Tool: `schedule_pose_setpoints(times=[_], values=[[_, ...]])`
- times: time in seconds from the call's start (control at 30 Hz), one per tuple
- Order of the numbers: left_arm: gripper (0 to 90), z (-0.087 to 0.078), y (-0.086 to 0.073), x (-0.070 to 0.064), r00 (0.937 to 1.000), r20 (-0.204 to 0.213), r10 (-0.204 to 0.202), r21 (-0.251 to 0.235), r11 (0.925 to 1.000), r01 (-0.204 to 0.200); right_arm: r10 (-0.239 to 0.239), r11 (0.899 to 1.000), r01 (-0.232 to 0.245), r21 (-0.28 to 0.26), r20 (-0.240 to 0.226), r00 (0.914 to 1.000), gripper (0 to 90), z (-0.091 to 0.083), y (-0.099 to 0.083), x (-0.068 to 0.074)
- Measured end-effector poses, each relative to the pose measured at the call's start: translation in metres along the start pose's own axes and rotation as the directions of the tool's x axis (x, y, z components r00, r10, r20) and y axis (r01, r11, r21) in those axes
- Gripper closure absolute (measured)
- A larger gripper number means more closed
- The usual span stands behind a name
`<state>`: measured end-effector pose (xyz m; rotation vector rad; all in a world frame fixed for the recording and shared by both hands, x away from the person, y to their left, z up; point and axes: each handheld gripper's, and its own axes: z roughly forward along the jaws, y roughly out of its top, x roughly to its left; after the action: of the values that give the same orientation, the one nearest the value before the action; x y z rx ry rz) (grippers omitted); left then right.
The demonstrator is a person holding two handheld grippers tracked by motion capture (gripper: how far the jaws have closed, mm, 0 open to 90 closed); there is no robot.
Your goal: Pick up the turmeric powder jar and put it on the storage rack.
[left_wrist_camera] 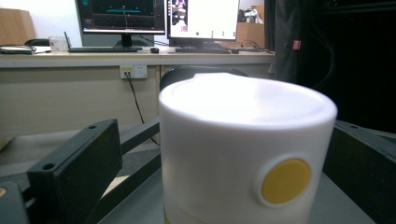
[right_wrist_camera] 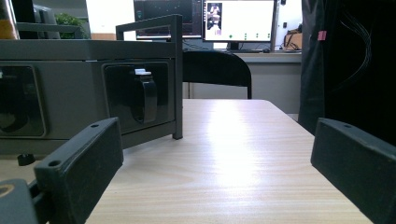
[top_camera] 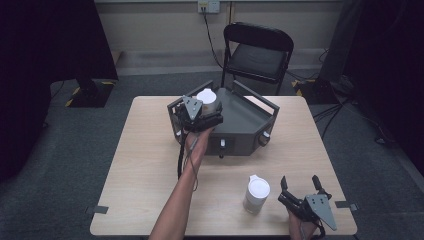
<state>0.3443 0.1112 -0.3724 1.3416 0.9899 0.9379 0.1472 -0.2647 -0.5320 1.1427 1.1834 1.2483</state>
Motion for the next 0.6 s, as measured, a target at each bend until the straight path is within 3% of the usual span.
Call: schedule_pose_setpoints(times=[0.17, 0.5, 0.6], values=[[0.0, -0.004, 0.001, 0.0, 1.0, -0.004, 0.003, -0.018, 0.9998, -0.003, 0.0, 1.0, 0.0, 0.0, 0.0, 1.0, 1.0, 0.0, 0.0, 0.0], [0.0, -0.018, 0.002, 0.005, 0.9993, 0.037, -0.002, -0.073, 0.9973, 0.005, 0.0, 1.0, 0.0, 0.0, 0.0, 1.0, 1.0, 0.0, 0.0, 0.0], [0.0, -0.021, 0.001, 0.007, 0.9993, 0.038, -0.005, -0.071, 0.9975, 0.008, 0.0, 1.0, 0.0, 0.0, 0.0, 1.0, 1.0, 0.0, 0.0, 0.0]])
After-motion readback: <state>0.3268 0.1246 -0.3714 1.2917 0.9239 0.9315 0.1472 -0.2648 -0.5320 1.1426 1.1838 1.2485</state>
